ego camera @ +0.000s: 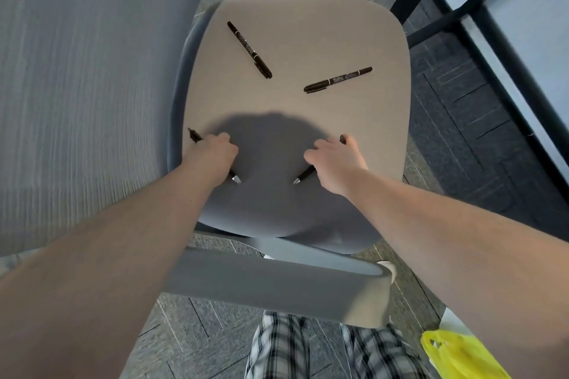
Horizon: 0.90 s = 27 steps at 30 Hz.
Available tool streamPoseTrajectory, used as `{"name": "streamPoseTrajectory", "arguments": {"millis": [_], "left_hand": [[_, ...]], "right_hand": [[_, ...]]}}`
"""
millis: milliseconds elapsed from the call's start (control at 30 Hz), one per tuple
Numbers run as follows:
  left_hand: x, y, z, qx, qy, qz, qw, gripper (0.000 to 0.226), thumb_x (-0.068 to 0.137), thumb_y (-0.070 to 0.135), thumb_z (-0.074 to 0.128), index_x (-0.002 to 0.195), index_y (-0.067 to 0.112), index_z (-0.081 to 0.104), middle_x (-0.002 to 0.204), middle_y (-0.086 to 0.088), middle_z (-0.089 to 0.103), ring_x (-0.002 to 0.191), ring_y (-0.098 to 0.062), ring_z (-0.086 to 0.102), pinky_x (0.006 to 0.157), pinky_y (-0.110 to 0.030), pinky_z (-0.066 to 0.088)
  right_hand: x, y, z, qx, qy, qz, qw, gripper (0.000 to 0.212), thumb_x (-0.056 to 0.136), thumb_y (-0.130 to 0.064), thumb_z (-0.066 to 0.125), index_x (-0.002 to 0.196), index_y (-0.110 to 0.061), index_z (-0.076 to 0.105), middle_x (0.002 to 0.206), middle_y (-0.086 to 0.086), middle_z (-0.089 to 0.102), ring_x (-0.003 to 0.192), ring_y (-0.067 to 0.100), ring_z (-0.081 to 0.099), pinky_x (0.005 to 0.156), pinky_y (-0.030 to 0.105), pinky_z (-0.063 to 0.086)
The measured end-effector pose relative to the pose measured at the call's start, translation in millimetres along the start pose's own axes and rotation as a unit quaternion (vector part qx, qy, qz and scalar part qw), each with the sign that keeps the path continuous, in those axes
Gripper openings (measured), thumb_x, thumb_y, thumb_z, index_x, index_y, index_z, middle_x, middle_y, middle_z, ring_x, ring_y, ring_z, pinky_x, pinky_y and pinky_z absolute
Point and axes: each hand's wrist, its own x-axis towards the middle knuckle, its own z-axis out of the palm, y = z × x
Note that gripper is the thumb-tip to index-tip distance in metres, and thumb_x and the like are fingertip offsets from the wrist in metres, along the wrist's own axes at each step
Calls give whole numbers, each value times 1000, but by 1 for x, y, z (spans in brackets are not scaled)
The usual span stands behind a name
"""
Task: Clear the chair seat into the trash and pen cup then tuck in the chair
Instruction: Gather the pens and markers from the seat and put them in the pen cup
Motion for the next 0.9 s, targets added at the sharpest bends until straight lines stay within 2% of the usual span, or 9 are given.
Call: {"name": "streamPoseTrajectory", "arguments": {"millis": [67,167,233,300,433,567,700,800,900], "left_hand": [[1,-3,-1,4,14,12,1000,29,88,-2,46,114,6,53,117,-15,49,108,-35,53,84,-43,48],[1,-5,-9,7,39,25,999,30,87,5,45,116,12,48,115,-11,54,105,-32,56,75,-41,44],[3,-5,-18,-33,55,26,998,27,87,7,43,114,11,44,113,-12,51,100,-34,57,70,-41,41],[8,-6,-29,-99,75,29,992,23,90,9,39,112,7,41,114,-15,47,98,-37,56,69,-43,41],[21,-9,-56,-161,102,39,981,23,91,10,39,111,1,43,119,-22,46,103,-41,51,84,-47,43],[37,-6,-74,-138,140,24,980,37,87,6,41,124,5,39,120,-18,42,105,-38,48,82,-46,42],[62,-6,-78,-108,157,1,982,56,81,0,47,134,12,35,130,-12,38,111,-33,42,85,-45,45],[80,-6,-85,-82,150,0,985,70,82,1,49,145,20,25,146,-8,24,121,-32,35,93,-43,44],[95,-5,-93,-64,147,0,987,75,85,1,47,150,24,16,155,-7,13,131,-32,28,101,-41,40]], "right_hand": [[3,-1,-6,-7,5,-4,1000,28,85,-2,48,108,-18,53,109,3,56,103,27,56,93,37,35],[6,-1,-20,29,3,14,999,25,89,-3,46,111,-12,49,108,7,57,96,32,58,71,34,34],[9,1,-32,51,13,37,998,24,88,0,43,110,-11,49,105,8,58,88,34,56,67,34,33],[13,4,-43,68,27,60,996,27,87,1,41,110,-11,50,104,8,58,89,34,56,70,34,34],[24,15,-58,66,79,88,991,29,84,0,42,107,-14,51,106,8,58,101,30,55,76,35,32],[36,35,-63,65,122,115,984,31,85,-3,48,115,-12,50,113,9,53,108,30,50,75,31,29],[55,52,-59,34,122,121,985,41,83,-1,51,122,-10,46,118,10,49,109,29,48,73,32,31],[68,64,-56,22,108,117,987,53,82,-1,52,133,-8,39,129,12,46,117,30,47,84,35,40],[79,76,-56,22,93,111,989,57,81,0,54,135,-10,38,132,12,44,123,30,44,92,37,40]]}}
